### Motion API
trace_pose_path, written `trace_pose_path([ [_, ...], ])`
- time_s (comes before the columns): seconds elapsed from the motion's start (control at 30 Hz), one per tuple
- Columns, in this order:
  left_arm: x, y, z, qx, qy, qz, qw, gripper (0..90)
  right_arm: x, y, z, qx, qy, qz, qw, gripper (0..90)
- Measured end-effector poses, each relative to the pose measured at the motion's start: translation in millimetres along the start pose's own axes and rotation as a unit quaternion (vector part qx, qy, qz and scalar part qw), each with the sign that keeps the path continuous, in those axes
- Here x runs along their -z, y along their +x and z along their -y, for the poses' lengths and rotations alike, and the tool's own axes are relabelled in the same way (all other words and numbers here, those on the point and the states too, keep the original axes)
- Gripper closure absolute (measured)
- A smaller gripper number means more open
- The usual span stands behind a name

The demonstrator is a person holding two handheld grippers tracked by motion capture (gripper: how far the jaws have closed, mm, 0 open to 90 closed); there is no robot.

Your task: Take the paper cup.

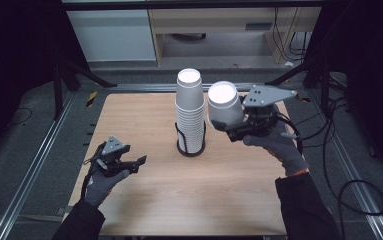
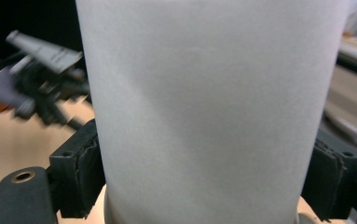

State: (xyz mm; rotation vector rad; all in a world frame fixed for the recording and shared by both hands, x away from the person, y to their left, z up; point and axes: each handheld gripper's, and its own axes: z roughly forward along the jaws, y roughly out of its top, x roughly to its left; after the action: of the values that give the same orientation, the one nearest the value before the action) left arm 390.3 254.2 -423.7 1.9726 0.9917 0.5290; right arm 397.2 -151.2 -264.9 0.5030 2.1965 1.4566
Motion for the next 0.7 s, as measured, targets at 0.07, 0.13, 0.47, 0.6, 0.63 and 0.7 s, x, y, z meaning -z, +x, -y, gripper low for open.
trace_pose_path([
  [0.07, 1.0, -2.8, -2.1, -0.009, 0.0, 0.006, 0.9999, 22.7, 0.8, 3.9, 11.1, 0.003, 0.009, -0.015, 0.9998, 15.0],
  [0.13, 1.5, -4.2, -3.0, -0.012, -0.001, 0.009, 0.9999, 22.7, 0.9, 5.6, 16.3, 0.004, 0.015, -0.021, 0.9997, 15.0],
  [0.47, 8.3, -19.2, -18.5, -0.039, -0.019, 0.046, 0.998, 22.2, 0.2, 19.5, 63.8, -0.007, 0.043, -0.072, 0.9964, 14.9],
  [0.6, 9.0, -24.4, -24.5, -0.049, -0.024, 0.061, 0.9967, 22.0, -2.4, 22.3, 72.6, -0.01, 0.049, -0.089, 0.9948, 14.9],
  [0.63, 9.1, -26.1, -26.4, -0.052, -0.025, 0.066, 0.9961, 21.9, -4.1, 23.5, 76.0, -0.01, 0.052, -0.097, 0.9939, 14.9],
  [0.7, 9.0, -32.1, -32.8, -0.064, -0.029, 0.079, 0.9944, 21.7, -9.8, 26.6, 83.6, -0.009, 0.063, -0.112, 0.9916, 14.9],
])
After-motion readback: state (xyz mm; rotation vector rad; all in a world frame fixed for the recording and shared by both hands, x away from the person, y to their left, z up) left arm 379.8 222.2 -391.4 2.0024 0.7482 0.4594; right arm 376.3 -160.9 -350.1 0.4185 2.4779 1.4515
